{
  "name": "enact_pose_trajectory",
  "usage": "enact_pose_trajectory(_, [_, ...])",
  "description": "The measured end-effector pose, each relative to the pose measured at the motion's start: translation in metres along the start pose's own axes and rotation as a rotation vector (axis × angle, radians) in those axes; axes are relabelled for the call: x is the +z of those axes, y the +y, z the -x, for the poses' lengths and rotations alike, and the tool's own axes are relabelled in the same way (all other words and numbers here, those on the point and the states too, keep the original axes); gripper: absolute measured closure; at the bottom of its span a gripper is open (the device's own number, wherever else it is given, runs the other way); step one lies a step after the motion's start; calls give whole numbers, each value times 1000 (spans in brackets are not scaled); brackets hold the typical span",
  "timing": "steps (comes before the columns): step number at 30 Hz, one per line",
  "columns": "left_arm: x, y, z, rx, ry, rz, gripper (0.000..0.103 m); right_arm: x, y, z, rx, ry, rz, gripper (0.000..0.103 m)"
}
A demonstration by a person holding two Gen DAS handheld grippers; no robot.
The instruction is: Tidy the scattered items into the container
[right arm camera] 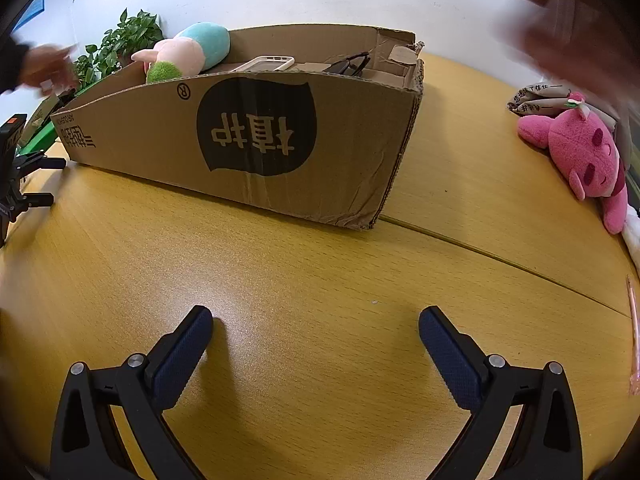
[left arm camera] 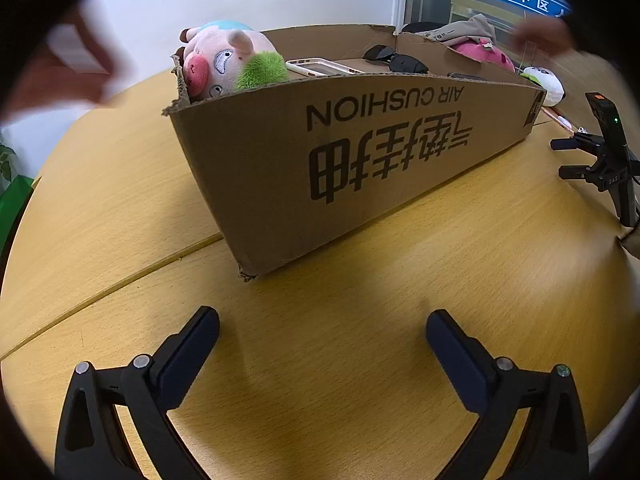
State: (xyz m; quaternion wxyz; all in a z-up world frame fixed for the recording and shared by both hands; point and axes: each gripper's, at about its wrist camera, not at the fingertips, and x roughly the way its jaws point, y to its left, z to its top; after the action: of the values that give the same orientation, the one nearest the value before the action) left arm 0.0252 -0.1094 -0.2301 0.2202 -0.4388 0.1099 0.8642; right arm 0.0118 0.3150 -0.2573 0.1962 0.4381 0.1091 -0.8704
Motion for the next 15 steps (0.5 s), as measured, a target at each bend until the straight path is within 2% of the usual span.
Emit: enact_pose_trajectory(15, [2,-2,0,2,1,1,0,0,-2,1,3,-1,4,0])
